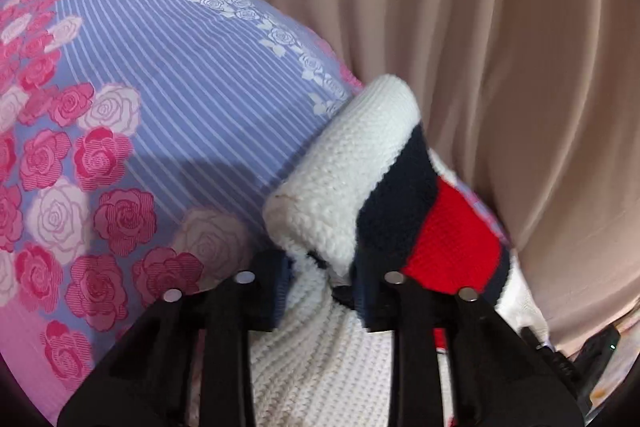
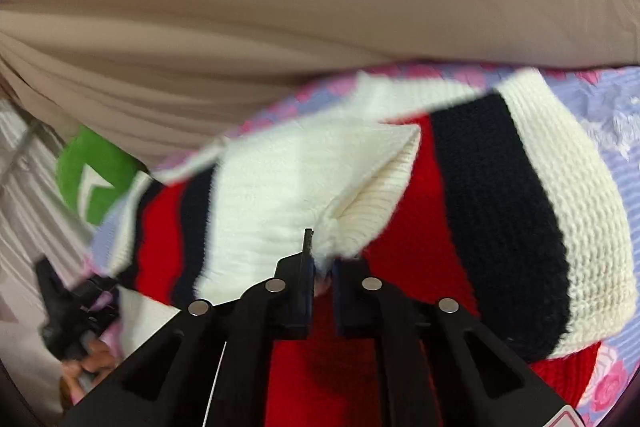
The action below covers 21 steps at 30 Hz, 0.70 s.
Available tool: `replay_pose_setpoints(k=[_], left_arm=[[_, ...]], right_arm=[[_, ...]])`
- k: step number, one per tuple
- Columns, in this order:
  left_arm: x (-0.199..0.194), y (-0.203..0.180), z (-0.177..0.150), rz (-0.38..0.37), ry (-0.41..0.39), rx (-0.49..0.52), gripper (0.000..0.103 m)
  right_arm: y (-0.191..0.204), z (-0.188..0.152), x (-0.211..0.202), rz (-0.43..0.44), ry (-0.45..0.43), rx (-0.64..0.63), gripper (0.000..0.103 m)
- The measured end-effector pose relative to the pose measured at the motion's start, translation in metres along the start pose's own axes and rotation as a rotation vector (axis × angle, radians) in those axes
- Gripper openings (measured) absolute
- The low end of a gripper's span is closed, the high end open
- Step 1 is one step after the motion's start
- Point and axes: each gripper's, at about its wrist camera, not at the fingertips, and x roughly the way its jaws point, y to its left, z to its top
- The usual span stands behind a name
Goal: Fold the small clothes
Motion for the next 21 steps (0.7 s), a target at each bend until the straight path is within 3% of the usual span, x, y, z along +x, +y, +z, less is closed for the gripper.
replay_pose_setpoints(k=[2,4,5,6,8,10,13,15,17,20,21], left_arm=[[-0.005,0.000,-0.001,0.021,-0.026,0.010,0.022],[-0.008,-0.007,-0.007,0.034,-0.040,0.038,0.022],[-0.011,-0.016,-0.016,0.044,-0.042,0.064,0.022],[-0.010,-0.023,-0.021,0.065,-0.042,0.097,0.023],[-0.003,-0.039,-0.034,0.107,-0.020,0.173,0.023],[-0.005,-0.053,-0.044,0.185,-0.045,0.256,0.023],[-0.009,-0.058,-0.048,0.223,-0.070,0.302,0.023],[-0.005,-0.059,-0.047,0.218,-0.052,0.295,0.023],[-0.002,-0.060,-0.046,0.224,-0.043,0.295,0.024],[0.005,-0.057,-0.043,0.232,-0.044,0.295,0.025],[0.006,-0.057,-0.043,0.232,-0.045,0.285,0.025]], right_arm=[[0.017,0.001,-0.042,0.026,-0.129,-0.061,0.006],[0.011,-0.008,-0.061,-0.005,-0.172,-0.069,0.006],[0.003,-0.013,-0.054,-0.076,-0.151,-0.079,0.006],[-0.011,-0.023,-0.031,-0.217,-0.086,-0.106,0.006],[-0.036,-0.038,0.008,-0.345,0.046,-0.108,0.006],[-0.030,-0.034,-0.013,-0.293,-0.010,-0.077,0.005],[-0.012,-0.027,-0.055,-0.209,-0.122,-0.086,0.005],[-0.024,-0.031,-0.050,-0.226,-0.091,-0.065,0.005],[-0.049,-0.039,-0.007,-0.293,0.069,-0.033,0.006],[-0.054,-0.040,-0.026,-0.248,0.031,0.036,0.007],[-0.051,-0.038,-0.041,-0.256,-0.011,0.063,0.017]])
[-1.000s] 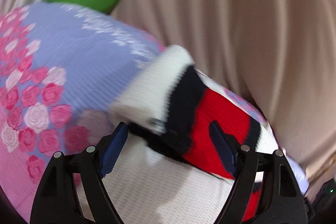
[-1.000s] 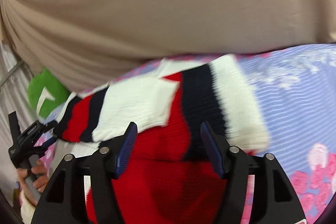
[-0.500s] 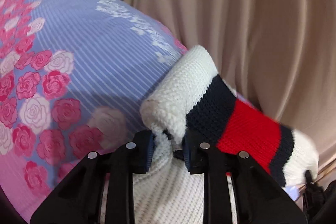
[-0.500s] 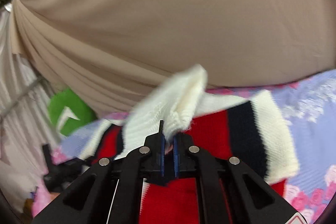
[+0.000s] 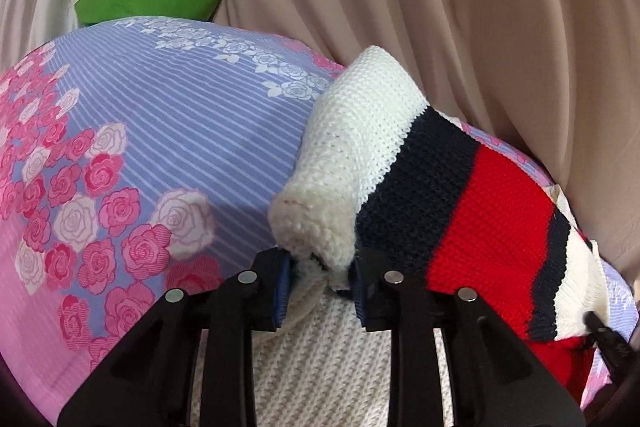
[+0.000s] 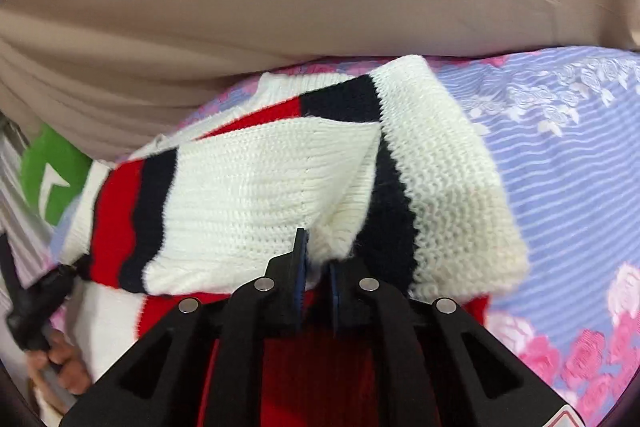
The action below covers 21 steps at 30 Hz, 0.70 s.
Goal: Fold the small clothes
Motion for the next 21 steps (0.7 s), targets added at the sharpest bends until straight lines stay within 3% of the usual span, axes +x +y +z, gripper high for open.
replay_pose_setpoints(k=[2,4,8,10,16,19,21], left_arm=[[0.002,0.001,0.000,0.013,-0.006,-0.032,0.025],[0.000,0.003,-0.001,0.019,-0.017,-0.056,0.026],[-0.004,0.000,-0.005,0.038,-0.025,-0.055,0.026],[-0.004,0.002,-0.006,0.031,-0.020,-0.064,0.026],[-0.003,0.002,-0.007,0.032,-0.011,-0.070,0.028],[-0.001,0.005,-0.006,0.027,-0.008,-0.078,0.029],[0.000,0.005,-0.006,0.030,-0.009,-0.079,0.029]], right_arm=[[0.017,0.003,-0.028,-0.005,-0.087,-0.022,0.022],[0.053,0.008,-0.038,0.068,-0.106,-0.112,0.022],[0.152,0.010,0.001,0.257,-0.005,-0.359,0.042],[0.197,0.008,0.035,0.301,0.054,-0.455,0.045],[0.280,-0.001,0.122,0.344,0.205,-0.534,0.048],[0.307,-0.002,0.157,0.339,0.246,-0.543,0.054],[0.321,-0.006,0.175,0.301,0.243,-0.580,0.050]])
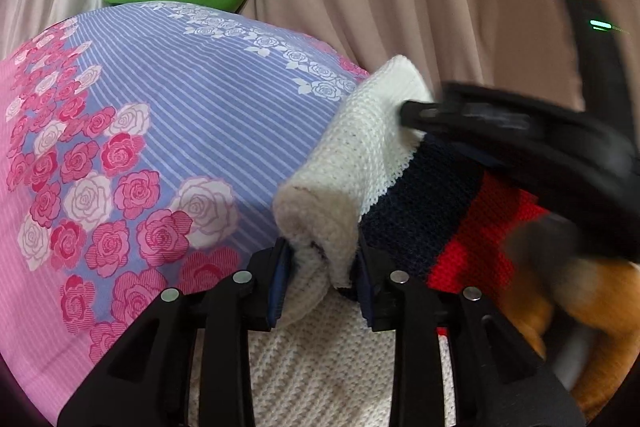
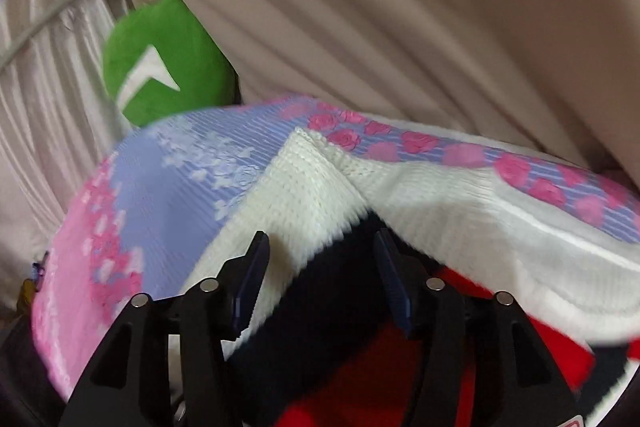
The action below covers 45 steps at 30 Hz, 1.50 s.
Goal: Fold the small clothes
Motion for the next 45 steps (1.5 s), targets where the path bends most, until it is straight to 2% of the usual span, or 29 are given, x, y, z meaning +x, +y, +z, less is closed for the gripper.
replay_pose_setpoints(k=[1,2,5,7,8,10,11,13,14,16,17,18,20,23,24,25,26,28,30,31,32,33,36,37,38,39,41,42,45], left_arm=[[0.000,0.000,0.000,0.002,0.000,0.001,0.029],[0.001,0.000,0.000,0.005,0.000,0.002,0.029],[0.001,-0.001,-0.001,0.013,-0.002,0.010,0.029],[0.000,-0.003,-0.001,0.019,-0.004,0.015,0.029],[0.000,-0.003,-0.002,0.023,-0.004,0.018,0.029],[0.001,-0.005,-0.002,0.029,-0.005,0.026,0.029],[0.001,-0.005,-0.002,0.029,-0.004,0.029,0.029],[0.001,-0.005,-0.003,0.028,-0.003,0.031,0.029],[0.001,-0.004,-0.003,0.024,-0.003,0.028,0.030],[0.001,-0.003,-0.002,0.020,-0.002,0.027,0.030],[0.001,-0.003,-0.002,0.019,-0.002,0.026,0.030],[0.001,-0.003,-0.002,0.019,-0.002,0.024,0.031],[0.002,-0.002,-0.002,0.021,-0.003,0.024,0.032],[0.002,-0.003,-0.001,0.028,-0.005,0.025,0.032],[0.003,-0.004,-0.002,0.032,-0.006,0.027,0.033],[0.003,-0.005,-0.002,0.038,-0.007,0.031,0.033],[0.003,-0.006,-0.002,0.045,-0.008,0.036,0.033],[0.003,-0.008,-0.002,0.057,-0.010,0.049,0.034],[0.004,-0.009,-0.003,0.059,-0.011,0.052,0.034],[0.003,-0.008,-0.003,0.056,-0.011,0.052,0.034],[0.003,-0.008,-0.003,0.054,-0.011,0.054,0.034],[0.003,-0.008,-0.003,0.054,-0.010,0.057,0.034],[0.003,-0.010,-0.003,0.066,-0.010,0.070,0.034],[0.004,-0.011,-0.003,0.071,-0.010,0.076,0.034],[0.004,-0.012,-0.003,0.075,-0.010,0.082,0.034],[0.005,-0.013,-0.003,0.078,-0.008,0.090,0.037],[0.006,-0.017,-0.004,0.085,-0.006,0.110,0.040],[0.006,-0.018,-0.004,0.086,-0.005,0.117,0.041],[0.006,-0.018,-0.003,0.089,-0.001,0.117,0.041]], right_arm=[[0.006,0.003,0.004,-0.011,-0.001,-0.032,0.043],[0.009,0.007,0.007,-0.005,0.004,-0.049,0.006],[0.018,0.021,-0.011,-0.032,-0.061,-0.086,0.005],[0.015,0.027,-0.016,-0.005,-0.088,-0.062,0.005],[0.011,0.026,-0.010,-0.009,-0.076,-0.056,0.005],[0.006,0.017,0.030,-0.079,0.035,-0.081,0.006],[0.004,0.017,0.033,-0.070,0.013,-0.073,0.006],[-0.004,0.023,0.015,-0.019,-0.004,0.013,0.009],[-0.008,0.023,-0.004,0.011,-0.027,0.041,0.014],[-0.017,0.010,-0.053,0.040,-0.134,0.040,0.017],[-0.026,-0.001,-0.075,0.038,-0.172,0.048,0.028],[-0.036,-0.014,-0.096,0.021,-0.204,0.060,0.041],[-0.067,-0.052,-0.138,-0.060,-0.253,0.089,0.054],[-0.122,-0.120,-0.187,-0.339,-0.291,0.183,0.059],[-0.139,-0.138,-0.199,-0.395,-0.293,0.235,0.062],[-0.159,-0.158,-0.209,-0.395,-0.292,0.318,0.062],[-0.175,-0.172,-0.214,-0.342,-0.283,0.391,0.062],[-0.189,-0.183,-0.210,-0.258,-0.260,0.452,0.062],[-0.190,-0.183,-0.196,-0.221,-0.223,0.439,0.059],[-0.186,-0.179,-0.191,-0.215,-0.211,0.415,0.049],[-0.179,-0.177,-0.188,-0.209,-0.204,0.386,0.009],[-0.173,-0.173,-0.191,-0.198,-0.222,0.370,0.009],[-0.150,-0.163,-0.231,-0.199,-0.393,0.330,0.008],[-0.149,-0.165,-0.236,-0.205,-0.416,0.335,0.008],[-0.154,-0.166,-0.233,-0.223,-0.403,0.351,0.008],[-0.164,-0.165,-0.222,-0.256,-0.355,0.369,0.008],[-0.184,-0.170,-0.166,-0.397,-0.129,0.358,0.008],[-0.181,-0.171,-0.166,-0.400,-0.170,0.336,0.008],[-0.172,-0.165,-0.172,-0.416,-0.169,0.338,0.010]])
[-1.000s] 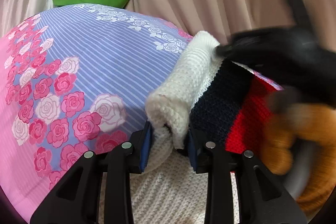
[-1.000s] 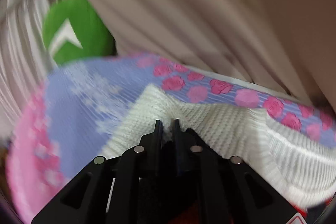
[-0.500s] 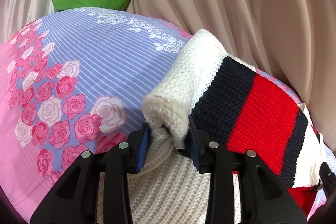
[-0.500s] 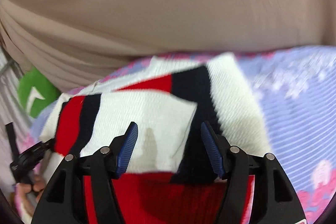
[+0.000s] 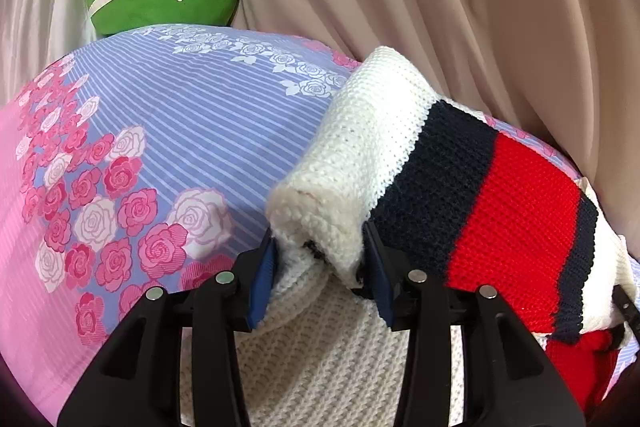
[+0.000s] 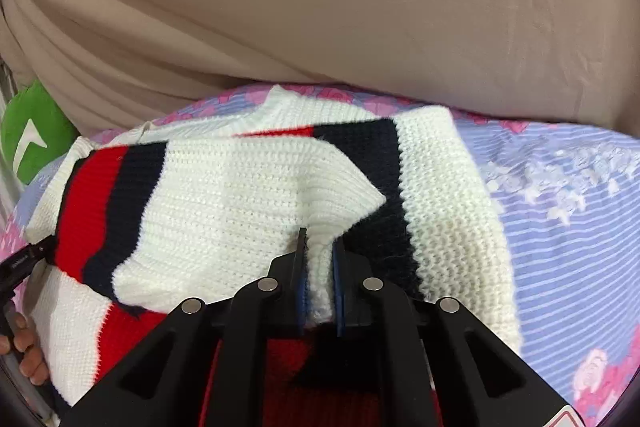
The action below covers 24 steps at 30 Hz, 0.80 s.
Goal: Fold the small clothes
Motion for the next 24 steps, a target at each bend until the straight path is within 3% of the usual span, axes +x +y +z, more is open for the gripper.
replay_pose_setpoints(k=[6,9,11,14,16,18,20,22,23,24], left_arm=[[-0.001,-0.001,0.003,0.008,0.000,0.003,0.042],[-0.001,-0.002,0.003,0.014,-0.001,0.009,0.042],[-0.001,-0.001,0.002,0.015,-0.003,0.010,0.042],[-0.001,-0.001,0.003,0.013,-0.002,0.009,0.042],[0.000,-0.001,0.002,0.012,-0.001,0.007,0.043],[0.001,0.000,0.002,0.010,0.004,0.001,0.047],[0.002,0.002,0.003,0.002,0.008,-0.006,0.047],[0.003,0.000,0.003,0.013,0.009,0.003,0.048],[0.003,0.000,0.003,0.016,0.008,0.007,0.048],[0.004,-0.001,0.003,0.017,0.008,0.008,0.048]], right_arm=[[-0.002,-0.009,-0.047,-0.055,-0.147,0.078,0.026],[0.015,-0.006,-0.059,0.088,-0.131,0.038,0.026],[0.047,-0.011,-0.045,0.208,-0.065,-0.031,0.026],[0.078,-0.023,-0.007,0.291,0.027,-0.098,0.025],[0.078,-0.026,0.020,0.224,0.062,-0.108,0.017],[0.058,-0.027,0.027,0.237,0.053,-0.032,0.009],[0.030,-0.023,0.022,0.129,0.033,0.034,0.003],[0.000,-0.023,0.017,0.021,0.004,0.095,0.003],[-0.012,-0.023,0.014,0.026,0.000,0.138,0.003],[-0.022,-0.024,0.009,0.057,-0.008,0.188,0.013]])
